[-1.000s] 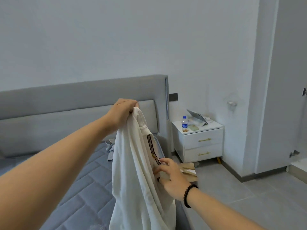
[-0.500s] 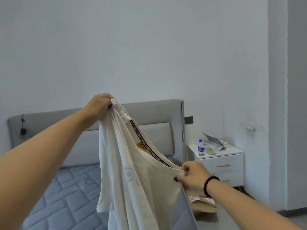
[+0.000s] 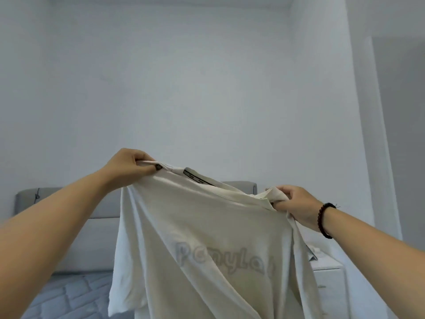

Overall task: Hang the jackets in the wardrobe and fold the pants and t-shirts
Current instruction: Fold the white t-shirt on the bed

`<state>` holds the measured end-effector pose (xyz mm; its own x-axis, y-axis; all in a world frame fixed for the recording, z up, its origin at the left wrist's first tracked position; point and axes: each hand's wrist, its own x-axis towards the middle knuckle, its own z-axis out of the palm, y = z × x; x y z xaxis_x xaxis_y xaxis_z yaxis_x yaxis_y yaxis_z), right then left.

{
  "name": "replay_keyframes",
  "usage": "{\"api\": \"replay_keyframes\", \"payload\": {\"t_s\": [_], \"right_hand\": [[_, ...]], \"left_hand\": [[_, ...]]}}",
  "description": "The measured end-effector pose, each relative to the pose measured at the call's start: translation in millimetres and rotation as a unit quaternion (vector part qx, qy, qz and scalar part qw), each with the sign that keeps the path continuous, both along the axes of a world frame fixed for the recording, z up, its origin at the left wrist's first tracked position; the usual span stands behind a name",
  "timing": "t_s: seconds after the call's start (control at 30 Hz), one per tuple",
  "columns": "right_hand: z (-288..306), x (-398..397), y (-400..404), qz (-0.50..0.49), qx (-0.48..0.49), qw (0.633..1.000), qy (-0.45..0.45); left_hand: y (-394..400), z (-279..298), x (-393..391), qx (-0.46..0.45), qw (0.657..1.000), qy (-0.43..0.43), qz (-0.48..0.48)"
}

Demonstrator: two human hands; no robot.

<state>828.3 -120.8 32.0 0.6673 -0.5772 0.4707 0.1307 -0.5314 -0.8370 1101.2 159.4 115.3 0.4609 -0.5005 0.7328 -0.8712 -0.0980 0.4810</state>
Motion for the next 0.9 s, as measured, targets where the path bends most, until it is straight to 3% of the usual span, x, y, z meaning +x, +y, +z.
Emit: {"api": "replay_keyframes", "payload": {"t_s": [0.2,0.33,0.37,0.47,0.5,0.57,0.77,0.9], "right_hand": [[62.4,-17.6,7.1,-0.104,-0.068,0.992,-0.036],[109.9,-26.8,31.0,-0.119,-0.087,0.986,-0.078],[119.6,-31.1,36.5,-0.125,-0.089,0.986,-0.065],[129.5,-40.3,49.8,-0.213,-0.143,0.965,0.044],[128.5,-42.9,54.1,-0.23,-0.149,0.959,0.075],[123.4,-49.5,63.3,-0.205,-0.123,0.966,0.098],[110.7,-55.9,79.1,-0.046,-0.034,0.994,0.09],[118.2,-67.6,96.5,0.033,-0.016,0.992,0.118]], "left_hand": [[15.6,24.9,-8.3,-0.033,0.999,-0.004,0.006],[29.6,50.9,-19.3,-0.137,0.99,0.012,-0.01],[31.7,54.5,-19.0,-0.134,0.991,0.004,0.013],[32.1,48.1,-18.3,0.024,0.978,-0.072,0.193],[32.8,43.9,-19.1,0.034,0.973,-0.078,0.213],[39.8,38.8,-18.0,-0.003,0.982,-0.054,0.183],[75.7,31.9,-20.1,-0.067,0.988,0.142,-0.008],[101.8,43.4,-29.1,-0.072,0.987,0.141,-0.031]]}}
